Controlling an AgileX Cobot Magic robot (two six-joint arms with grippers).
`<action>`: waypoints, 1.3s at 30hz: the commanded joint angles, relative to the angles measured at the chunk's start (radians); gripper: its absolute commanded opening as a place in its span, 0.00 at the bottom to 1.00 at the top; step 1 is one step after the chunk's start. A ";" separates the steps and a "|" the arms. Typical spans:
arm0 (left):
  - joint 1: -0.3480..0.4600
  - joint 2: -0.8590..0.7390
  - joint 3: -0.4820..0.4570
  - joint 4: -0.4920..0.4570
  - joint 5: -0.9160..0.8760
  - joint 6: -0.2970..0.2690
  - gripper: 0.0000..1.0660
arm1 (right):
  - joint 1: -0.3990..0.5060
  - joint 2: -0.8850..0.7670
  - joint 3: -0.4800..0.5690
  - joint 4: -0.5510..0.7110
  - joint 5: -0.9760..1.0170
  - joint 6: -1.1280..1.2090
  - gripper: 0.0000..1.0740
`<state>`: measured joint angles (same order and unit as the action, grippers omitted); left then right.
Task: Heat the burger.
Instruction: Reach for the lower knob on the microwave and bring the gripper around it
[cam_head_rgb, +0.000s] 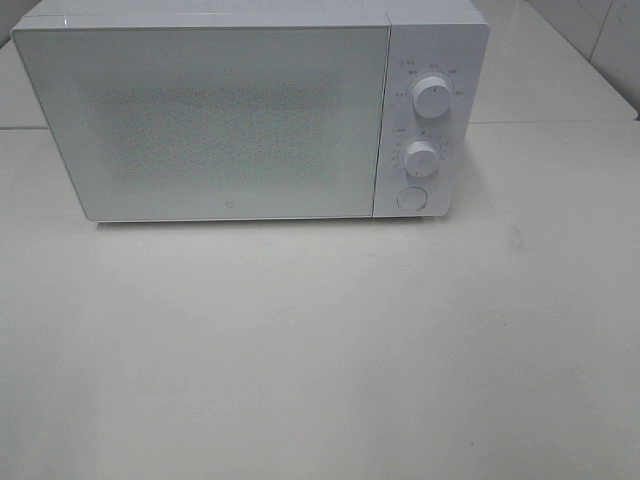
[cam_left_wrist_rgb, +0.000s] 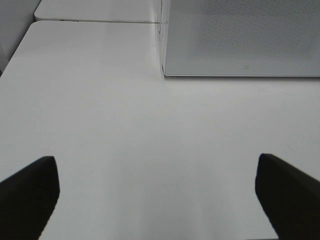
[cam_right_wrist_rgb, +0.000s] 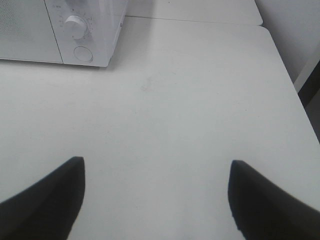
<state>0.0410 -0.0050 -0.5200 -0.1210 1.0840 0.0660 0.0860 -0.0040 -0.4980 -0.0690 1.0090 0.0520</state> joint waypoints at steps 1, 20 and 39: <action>-0.001 -0.023 0.000 -0.009 -0.011 -0.008 0.94 | -0.003 -0.026 0.000 0.000 -0.014 -0.010 0.71; -0.001 -0.023 0.000 -0.009 -0.011 -0.008 0.94 | -0.003 0.108 -0.046 0.000 -0.139 -0.009 0.71; -0.001 -0.023 0.000 -0.009 -0.011 -0.008 0.94 | -0.003 0.439 -0.041 0.007 -0.504 -0.008 0.71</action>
<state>0.0410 -0.0050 -0.5200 -0.1210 1.0840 0.0650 0.0860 0.4330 -0.5360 -0.0670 0.5330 0.0520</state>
